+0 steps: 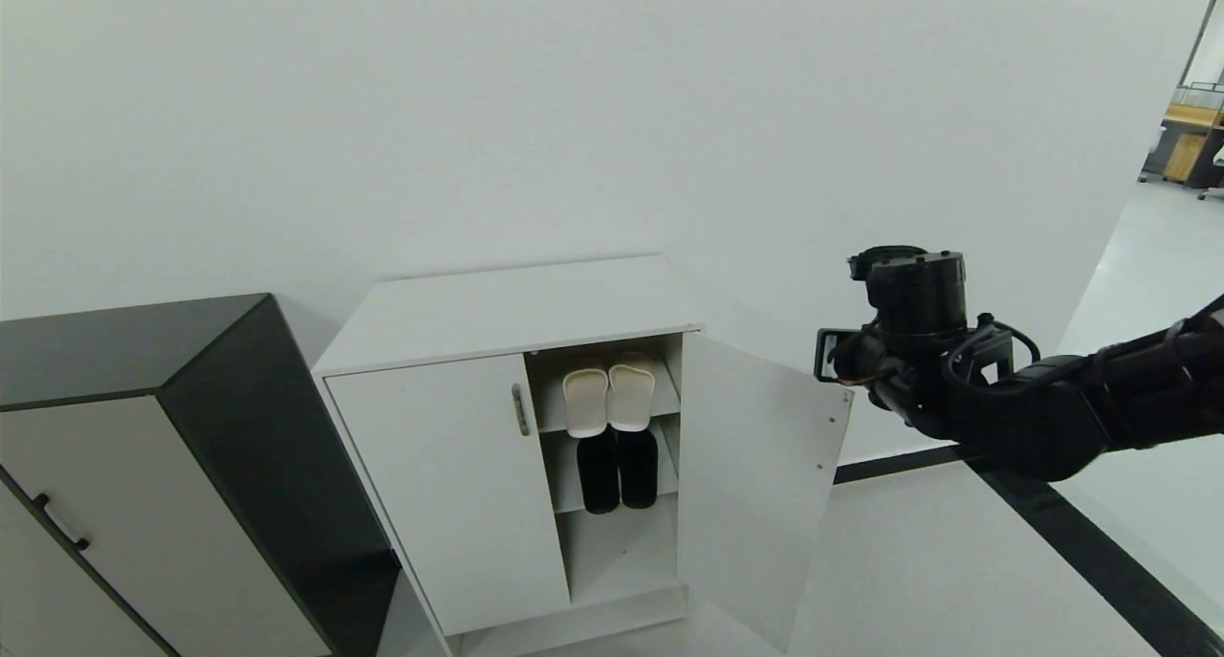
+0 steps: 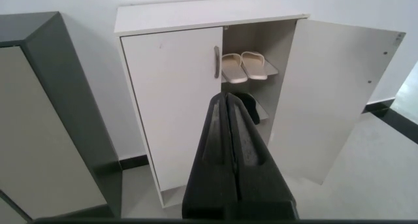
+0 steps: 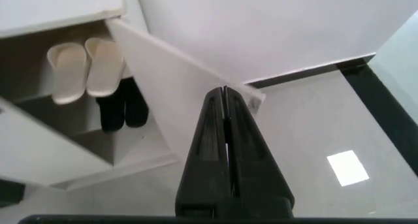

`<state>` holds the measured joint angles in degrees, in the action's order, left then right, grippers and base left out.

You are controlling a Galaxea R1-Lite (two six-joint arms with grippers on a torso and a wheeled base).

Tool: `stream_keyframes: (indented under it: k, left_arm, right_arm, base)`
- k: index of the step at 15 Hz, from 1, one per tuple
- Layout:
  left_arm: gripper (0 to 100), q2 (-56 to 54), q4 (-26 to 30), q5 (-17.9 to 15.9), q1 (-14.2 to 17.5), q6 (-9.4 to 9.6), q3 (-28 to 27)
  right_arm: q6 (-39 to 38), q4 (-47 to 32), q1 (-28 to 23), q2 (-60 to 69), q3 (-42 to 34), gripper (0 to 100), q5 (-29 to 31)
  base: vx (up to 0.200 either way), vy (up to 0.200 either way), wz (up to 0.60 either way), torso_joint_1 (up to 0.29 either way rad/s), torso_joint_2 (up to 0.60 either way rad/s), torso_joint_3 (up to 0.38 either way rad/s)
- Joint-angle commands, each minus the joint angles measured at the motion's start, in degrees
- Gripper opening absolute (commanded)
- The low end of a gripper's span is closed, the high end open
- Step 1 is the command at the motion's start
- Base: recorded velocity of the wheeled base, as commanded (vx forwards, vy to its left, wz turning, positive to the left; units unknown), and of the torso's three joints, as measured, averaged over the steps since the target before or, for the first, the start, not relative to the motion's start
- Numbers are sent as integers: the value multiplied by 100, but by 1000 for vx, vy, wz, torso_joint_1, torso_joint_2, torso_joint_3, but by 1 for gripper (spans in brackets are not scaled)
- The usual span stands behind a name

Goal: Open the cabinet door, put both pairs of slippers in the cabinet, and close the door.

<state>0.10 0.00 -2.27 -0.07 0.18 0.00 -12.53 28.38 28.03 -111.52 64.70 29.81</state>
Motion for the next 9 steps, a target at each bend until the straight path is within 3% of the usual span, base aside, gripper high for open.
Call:
stream_keyframes:
  k: [1, 9]
  left_arm:
    - [0, -1, 0, -2, -1, -1, 0]
    - [0, -1, 0, -2, -1, -1, 0]
  right_arm:
    - [-4, -8, -315, -643, 439, 0, -98]
    - [-39, 27, -632, -1777, 1326, 0, -203]
  base:
    - [0, 0, 0, 0, 0, 0]
    - [0, 0, 0, 0, 0, 0]
